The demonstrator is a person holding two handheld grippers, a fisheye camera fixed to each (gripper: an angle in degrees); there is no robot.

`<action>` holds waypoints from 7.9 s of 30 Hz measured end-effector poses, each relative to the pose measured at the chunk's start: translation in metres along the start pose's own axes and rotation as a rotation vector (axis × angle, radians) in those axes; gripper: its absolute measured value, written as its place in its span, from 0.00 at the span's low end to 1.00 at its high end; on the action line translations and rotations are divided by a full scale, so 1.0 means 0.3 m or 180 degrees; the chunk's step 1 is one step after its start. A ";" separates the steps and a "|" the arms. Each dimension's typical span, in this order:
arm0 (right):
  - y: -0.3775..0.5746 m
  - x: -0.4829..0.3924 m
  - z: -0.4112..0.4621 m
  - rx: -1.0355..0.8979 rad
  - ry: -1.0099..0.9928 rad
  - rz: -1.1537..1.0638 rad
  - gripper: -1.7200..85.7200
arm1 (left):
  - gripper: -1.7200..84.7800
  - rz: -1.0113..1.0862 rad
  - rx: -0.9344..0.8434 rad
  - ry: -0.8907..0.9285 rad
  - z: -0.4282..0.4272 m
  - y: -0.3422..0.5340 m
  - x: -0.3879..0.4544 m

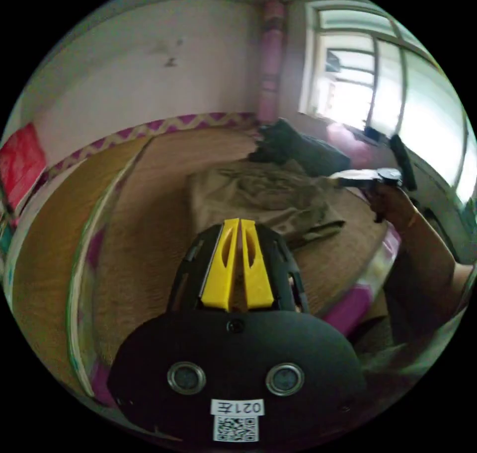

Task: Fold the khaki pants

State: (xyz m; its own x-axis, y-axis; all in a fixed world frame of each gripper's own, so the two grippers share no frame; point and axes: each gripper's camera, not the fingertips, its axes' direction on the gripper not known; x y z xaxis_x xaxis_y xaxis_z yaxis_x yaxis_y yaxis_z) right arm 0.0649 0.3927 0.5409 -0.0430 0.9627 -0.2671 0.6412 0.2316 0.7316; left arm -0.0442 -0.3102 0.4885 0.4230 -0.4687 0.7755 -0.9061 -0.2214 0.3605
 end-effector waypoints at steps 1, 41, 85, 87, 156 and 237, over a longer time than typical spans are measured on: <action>-0.003 -0.008 -0.008 0.0008 0.0015 -0.0012 0.03 | 0.07 0.0106 -0.0029 0.0099 0.010 -0.020 0.030; -0.003 -0.568 -0.020 0.0100 -0.1059 0.0178 0.06 | 0.04 -0.3253 0.0582 0.1080 -1.287 0.234 -1.626; -0.293 -0.300 0.075 0.0390 -0.1379 0.0274 0.01 | 0.01 -0.3095 0.0675 0.1078 -2.127 -0.151 -1.971; -0.241 -0.028 -0.144 0.0841 -0.1300 0.0710 0.01 | 0.01 -0.2998 0.0772 0.1131 -2.178 -0.228 -1.977; -0.277 0.148 -0.428 -0.0188 -0.0728 -0.1982 0.01 | 0.01 0.1071 -0.0309 0.0566 -1.715 -0.772 -1.189; -0.814 -0.006 1.079 -0.2072 -0.0547 -0.2354 0.13 | 0.02 0.0208 -0.1421 -0.0550 -1.709 -1.541 -1.908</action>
State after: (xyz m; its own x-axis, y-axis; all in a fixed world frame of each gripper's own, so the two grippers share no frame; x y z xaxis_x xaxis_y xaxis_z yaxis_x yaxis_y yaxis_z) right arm 0.1565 0.2892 0.1597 -0.1172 0.5242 -0.8435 -0.0486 0.8453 0.5320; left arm 0.1313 0.4987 0.1437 0.3252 -0.6129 0.7202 -0.8275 0.1842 0.5304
